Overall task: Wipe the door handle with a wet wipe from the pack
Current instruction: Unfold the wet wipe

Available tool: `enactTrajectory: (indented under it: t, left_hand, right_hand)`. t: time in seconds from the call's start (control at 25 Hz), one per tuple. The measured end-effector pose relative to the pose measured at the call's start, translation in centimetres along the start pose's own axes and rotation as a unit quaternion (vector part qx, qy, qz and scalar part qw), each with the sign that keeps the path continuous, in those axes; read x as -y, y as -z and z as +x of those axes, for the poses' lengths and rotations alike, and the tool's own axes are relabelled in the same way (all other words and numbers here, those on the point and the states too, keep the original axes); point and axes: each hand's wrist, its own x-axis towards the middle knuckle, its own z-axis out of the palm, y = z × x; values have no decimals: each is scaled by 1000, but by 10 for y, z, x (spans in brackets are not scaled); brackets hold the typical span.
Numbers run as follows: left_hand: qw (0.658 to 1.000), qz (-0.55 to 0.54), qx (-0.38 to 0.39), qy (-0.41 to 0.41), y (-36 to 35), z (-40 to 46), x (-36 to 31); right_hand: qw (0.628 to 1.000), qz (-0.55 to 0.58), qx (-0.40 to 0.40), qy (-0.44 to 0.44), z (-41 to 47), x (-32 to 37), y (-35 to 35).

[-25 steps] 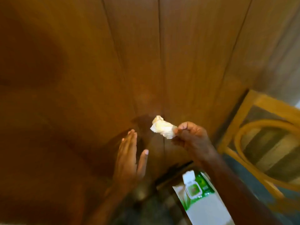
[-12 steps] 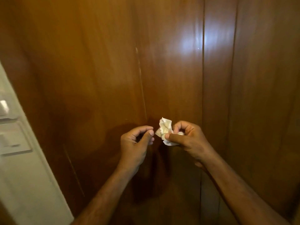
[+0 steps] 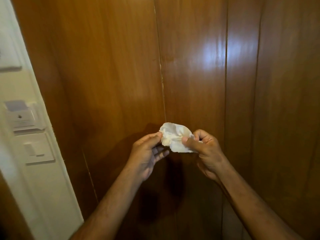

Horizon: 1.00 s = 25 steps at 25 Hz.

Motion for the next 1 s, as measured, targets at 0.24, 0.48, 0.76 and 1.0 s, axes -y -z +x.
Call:
enactTrajectory:
  t: [0.24, 0.48, 0.76, 1.0]
  left_hand:
    - [988, -61, -136, -29, 31, 11, -31]
    - [961, -137, -237, -32, 29, 19, -30]
    - [957, 61, -266, -102, 46, 11, -29]
    - [909, 196, -309, -200, 72, 2, -39]
  right_hand:
    - [960, 211, -176, -48, 12, 14, 40]
    - [925, 251, -260, -119, 23, 5, 42]
    - [919, 123, -281, -250, 19, -27, 31]
    - [930, -76, 257, -253, -3, -52, 14]
